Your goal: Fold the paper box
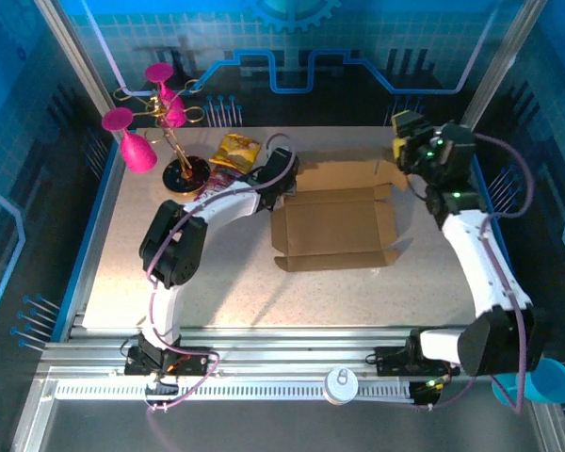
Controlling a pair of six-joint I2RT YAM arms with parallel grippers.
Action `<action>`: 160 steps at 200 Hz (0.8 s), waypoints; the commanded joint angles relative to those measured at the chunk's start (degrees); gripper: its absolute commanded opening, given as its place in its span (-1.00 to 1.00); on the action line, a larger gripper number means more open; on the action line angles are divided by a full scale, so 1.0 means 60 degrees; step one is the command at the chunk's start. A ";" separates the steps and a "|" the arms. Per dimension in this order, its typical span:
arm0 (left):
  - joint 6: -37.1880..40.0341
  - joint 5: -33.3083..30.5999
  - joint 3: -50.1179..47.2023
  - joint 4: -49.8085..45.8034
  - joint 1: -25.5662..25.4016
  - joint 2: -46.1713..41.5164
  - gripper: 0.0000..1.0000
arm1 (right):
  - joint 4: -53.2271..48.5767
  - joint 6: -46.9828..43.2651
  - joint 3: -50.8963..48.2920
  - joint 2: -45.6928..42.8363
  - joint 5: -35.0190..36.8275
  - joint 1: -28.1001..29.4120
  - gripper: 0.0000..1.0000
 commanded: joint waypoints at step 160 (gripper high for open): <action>-0.0451 0.2639 0.1941 -0.3922 0.0190 -0.1623 -1.00 | -0.6080 -0.3979 0.4174 0.3062 -0.2213 -0.0808 0.02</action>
